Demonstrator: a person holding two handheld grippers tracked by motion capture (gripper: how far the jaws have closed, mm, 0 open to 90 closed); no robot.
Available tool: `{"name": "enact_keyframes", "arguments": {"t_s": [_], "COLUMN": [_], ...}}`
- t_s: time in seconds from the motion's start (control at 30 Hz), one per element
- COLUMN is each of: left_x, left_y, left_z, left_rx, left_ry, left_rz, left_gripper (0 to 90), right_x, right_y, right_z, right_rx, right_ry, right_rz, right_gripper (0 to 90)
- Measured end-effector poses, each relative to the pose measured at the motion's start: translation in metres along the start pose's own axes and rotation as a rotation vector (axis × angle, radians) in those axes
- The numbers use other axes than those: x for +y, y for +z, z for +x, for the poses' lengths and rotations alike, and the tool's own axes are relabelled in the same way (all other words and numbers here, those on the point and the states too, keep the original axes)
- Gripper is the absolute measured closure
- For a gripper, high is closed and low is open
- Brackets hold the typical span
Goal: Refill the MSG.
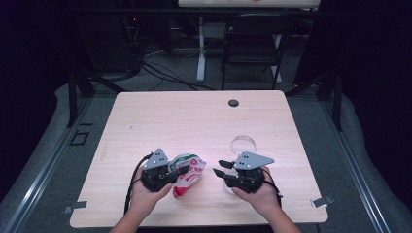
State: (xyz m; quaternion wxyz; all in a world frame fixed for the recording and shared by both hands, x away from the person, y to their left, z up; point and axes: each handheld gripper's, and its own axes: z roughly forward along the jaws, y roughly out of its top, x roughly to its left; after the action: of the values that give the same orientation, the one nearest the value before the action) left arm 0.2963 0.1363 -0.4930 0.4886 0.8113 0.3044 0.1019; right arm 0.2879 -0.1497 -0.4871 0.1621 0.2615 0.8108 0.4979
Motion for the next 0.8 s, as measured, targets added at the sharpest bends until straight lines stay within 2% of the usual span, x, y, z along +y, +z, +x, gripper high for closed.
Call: {"name": "enact_keyframes", "arguments": {"t_s": [0.2, 0.3, 0.5, 0.6, 0.8], "left_x": [0.000, -0.001, -0.002, -0.003, -0.003], "left_y": [-0.002, -0.003, -0.004, -0.005, -0.006], "left_z": [-0.001, -0.001, -0.001, -0.001, -0.002], "left_rx": [-0.001, -0.002, 0.000, 0.000, 0.001], "left_ry": [0.012, -0.001, 0.001, -0.005, -0.001], "left_rz": [0.007, 0.001, -0.002, -0.003, -0.001], "left_gripper": [85.0, 85.0, 84.6, 84.6, 84.5], "right_x": [0.005, 0.009, 0.014, 0.017, 0.027], "right_y": [0.015, 0.020, 0.031, 0.033, 0.029], "right_z": [0.005, 0.006, 0.006, 0.007, 0.013], "right_rx": [0.022, 0.028, 0.041, 0.053, 0.056], "right_ry": [-0.008, -0.016, -0.015, -0.021, -0.056], "right_rz": [0.016, 0.021, 0.024, 0.025, -0.005], "right_gripper": [67.5, 67.5, 67.9, 68.5, 68.3]}}
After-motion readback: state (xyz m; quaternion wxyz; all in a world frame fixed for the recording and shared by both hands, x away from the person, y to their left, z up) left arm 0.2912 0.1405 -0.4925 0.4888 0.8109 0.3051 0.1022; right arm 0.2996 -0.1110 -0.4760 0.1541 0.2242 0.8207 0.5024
